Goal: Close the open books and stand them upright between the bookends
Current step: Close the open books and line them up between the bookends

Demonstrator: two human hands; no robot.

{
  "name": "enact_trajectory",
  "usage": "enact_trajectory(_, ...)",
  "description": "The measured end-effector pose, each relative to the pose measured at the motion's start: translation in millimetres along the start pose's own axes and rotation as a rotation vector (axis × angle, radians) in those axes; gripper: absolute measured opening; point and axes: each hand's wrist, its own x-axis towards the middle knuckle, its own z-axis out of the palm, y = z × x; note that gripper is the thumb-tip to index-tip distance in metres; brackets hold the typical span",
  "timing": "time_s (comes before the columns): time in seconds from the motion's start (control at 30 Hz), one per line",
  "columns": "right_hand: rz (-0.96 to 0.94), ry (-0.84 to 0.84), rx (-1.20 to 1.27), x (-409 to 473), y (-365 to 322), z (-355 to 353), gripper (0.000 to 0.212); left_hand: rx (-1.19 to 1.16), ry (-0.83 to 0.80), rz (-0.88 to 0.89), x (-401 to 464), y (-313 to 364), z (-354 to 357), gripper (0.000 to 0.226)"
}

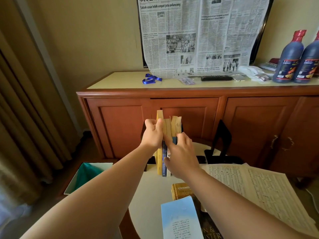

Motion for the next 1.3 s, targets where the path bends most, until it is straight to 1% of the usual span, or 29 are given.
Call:
enact_trajectory(0.1,-0.023,0.002,0.005,0,1,-2,0.083,-0.028,-0.077,-0.015,-1,-2,-8,0.038)
enact_trajectory(0.2,-0.019,-0.006,0.085,-1,1,-9,0.082,-0.004,-0.126,-0.022,-6,-7,-15,0.048)
enact_trajectory(0.27,0.003,-0.032,0.162,-4,3,-11,0.084,0.068,-0.128,-0.008,-10,-10,-16,0.053)
enact_trajectory(0.4,0.053,-0.068,0.318,-19,7,-15,0.090,0.284,-0.081,0.074,-9,-13,-18,0.058)
enact_trajectory(0.43,0.069,-0.065,0.349,-23,8,-15,0.091,0.341,-0.062,0.096,-9,-12,-19,0.056)
enact_trajectory(0.5,0.093,-0.040,0.439,-30,8,-19,0.089,0.428,0.000,0.137,-10,-9,-23,0.046)
enact_trajectory(0.57,0.106,-0.017,0.514,-34,7,-23,0.083,0.462,0.063,0.181,-13,-7,-29,0.039)
enact_trajectory(0.63,0.121,-0.015,0.528,-36,9,-23,0.081,0.492,0.087,0.195,-17,-6,-35,0.037)
enact_trajectory(0.73,0.163,-0.019,0.521,-43,9,-27,0.074,0.480,0.097,0.207,-24,-9,-42,0.033)
enact_trajectory(0.8,0.197,-0.038,0.489,-48,12,-27,0.065,0.423,0.129,0.194,-35,-14,-46,0.024)
enact_trajectory(0.87,0.243,-0.087,0.463,-55,15,-27,0.054,0.415,0.161,0.144,-52,-23,-47,0.012)
enact_trajectory(0.93,0.293,-0.141,0.445,-66,19,-26,0.046,0.438,0.124,0.043,-74,-38,-45,0.012)
enact_trajectory(1.0,0.327,-0.178,0.443,-82,22,-23,0.038,0.481,-0.009,-0.098,-100,-54,-39,0.020)
enact_trajectory(1.07,0.344,-0.190,0.449,-103,24,-19,0.031,0.534,-0.143,-0.225,-125,-70,-32,0.032)
enact_trajectory(1.13,0.342,-0.182,0.414,-126,25,-15,0.024,0.533,-0.238,-0.341,-146,-82,-25,0.042)
enact_trajectory(1.23,0.346,-0.134,0.321,-158,22,-9,0.013,0.454,-0.371,-0.539,-172,-90,-14,0.052)
enact_trajectory(1.3,0.360,-0.103,0.304,-174,21,-5,0.012,0.324,-0.435,-0.602,-185,-95,-9,0.050)
